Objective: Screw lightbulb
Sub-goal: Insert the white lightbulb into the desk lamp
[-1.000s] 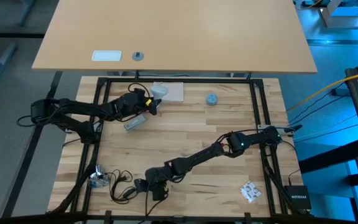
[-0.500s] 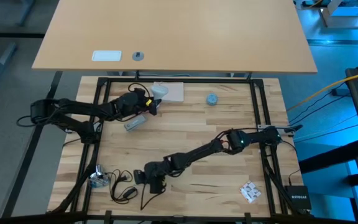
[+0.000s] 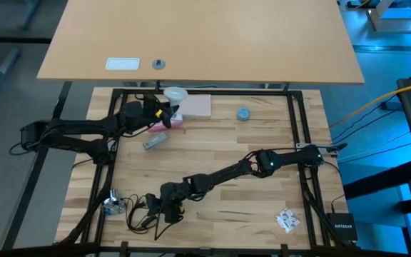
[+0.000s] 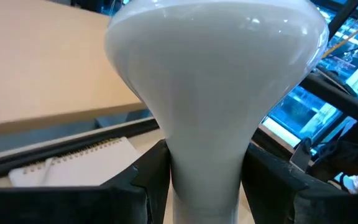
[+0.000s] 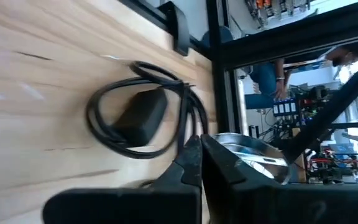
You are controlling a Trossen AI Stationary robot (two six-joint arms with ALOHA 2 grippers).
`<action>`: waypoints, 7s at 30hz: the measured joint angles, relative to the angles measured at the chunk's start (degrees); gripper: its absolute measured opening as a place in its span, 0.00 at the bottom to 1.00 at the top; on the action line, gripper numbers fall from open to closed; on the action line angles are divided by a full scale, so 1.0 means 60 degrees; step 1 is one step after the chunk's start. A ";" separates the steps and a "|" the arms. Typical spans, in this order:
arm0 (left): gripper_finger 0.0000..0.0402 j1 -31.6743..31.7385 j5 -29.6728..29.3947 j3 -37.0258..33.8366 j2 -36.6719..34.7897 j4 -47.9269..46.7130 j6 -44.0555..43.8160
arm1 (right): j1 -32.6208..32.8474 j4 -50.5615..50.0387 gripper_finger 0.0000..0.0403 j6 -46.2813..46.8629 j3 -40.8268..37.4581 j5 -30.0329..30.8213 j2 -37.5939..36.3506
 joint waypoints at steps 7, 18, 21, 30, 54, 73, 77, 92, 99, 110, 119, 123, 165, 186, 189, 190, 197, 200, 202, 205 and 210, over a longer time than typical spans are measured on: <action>0.39 0.0170 -0.0004 0.0000 -0.1099 -0.1476 0.0024 | -0.0146 0.0208 0.01 0.0029 0.0429 -0.0004 0.0050; 0.39 0.0090 -0.0004 -0.0004 -0.1413 -0.2229 -0.0038 | -0.0241 -0.0177 0.11 0.0027 0.0442 0.1107 0.0494; 0.39 0.0086 -0.0004 -0.0004 -0.1411 -0.2285 -0.0031 | -0.0228 -0.0339 0.17 0.0032 0.0452 0.1509 0.0494; 0.39 0.0086 -0.0004 -0.0004 -0.1413 -0.2624 -0.0048 | -0.0224 -0.0788 0.33 -0.0214 0.0464 0.2968 0.0466; 0.39 0.0086 -0.0004 -0.0004 -0.1410 -0.2685 -0.0550 | 0.0093 -0.2875 0.35 -0.2721 0.0500 0.5018 0.0384; 0.39 0.0086 -0.0004 -0.0004 -0.1406 -0.2688 -0.0626 | -0.0106 -0.5889 0.35 -0.4003 0.0448 0.8381 0.0194; 0.39 0.0086 -0.0004 -0.0004 -0.1406 -0.2686 -0.0626 | -0.0267 -0.7170 0.35 -0.3828 0.0445 0.8609 0.0042; 0.39 0.0086 -0.0004 -0.0004 -0.1406 -0.2688 -0.0628 | -0.0961 -1.3155 0.35 -0.0205 0.0541 0.8775 0.0009; 0.39 0.0086 -0.0004 -0.0004 -0.1406 -0.2691 -0.0628 | -0.1244 -1.4180 0.35 0.1094 0.0511 0.7649 -0.0286; 0.39 0.0086 -0.0004 -0.0004 -0.1406 -0.2688 -0.0610 | -0.1438 -1.4047 0.35 0.1296 0.0504 0.4590 -0.2070; 0.39 0.0086 -0.0004 -0.0004 -0.1406 -0.2689 -0.0511 | -0.1731 -1.2445 0.35 0.1285 0.0522 0.4013 -0.3549; 0.39 0.0086 -0.0004 -0.0004 -0.1406 -0.2683 -0.0515 | -0.2017 -1.0890 0.35 0.1050 0.0522 0.2581 -0.3556; 0.39 0.0170 -0.0634 0.0004 -0.1413 -0.3086 -0.0519 | -0.2909 -0.7074 0.35 0.0248 0.0559 0.2328 -0.1763; 0.39 0.0170 -0.0692 0.0004 -0.1421 -0.3116 -0.0446 | -0.2931 -1.1425 0.35 0.1166 0.0546 0.2434 -0.2052; 0.39 0.0170 -0.0692 0.0004 -0.1421 -0.3116 -0.0447 | -0.2900 -1.2009 0.35 0.1137 0.0422 0.2100 -0.2041; 0.39 0.0170 -0.0692 0.0004 -0.1421 -0.3119 -0.0447 | -0.2897 -1.1819 0.35 0.1133 0.0433 0.1972 -0.2049; 0.39 0.0170 -0.0692 0.0004 -0.1421 -0.3129 -0.0446 | -0.2923 -1.1529 0.35 0.1116 0.0500 0.1390 -0.2395; 0.39 0.0170 -0.0691 0.0004 -0.1421 -0.3152 -0.0446 | -0.2923 -1.1515 0.35 0.1390 0.0502 0.0993 -0.2391; 0.39 0.0170 -0.0692 0.0004 -0.1421 -0.3152 -0.0425 | -0.2918 -1.1464 0.35 0.1572 0.0528 0.0613 -0.2435; 0.39 0.0170 -0.0692 0.0004 -0.1421 -0.3151 -0.0400 | -0.2916 -1.1467 0.35 0.1585 0.0522 0.0136 -0.2424; 0.39 0.0170 -0.0692 0.0003 -0.1421 -0.3152 -0.0395 | -0.3013 -1.1443 0.35 0.1537 0.0522 -0.0163 -0.2605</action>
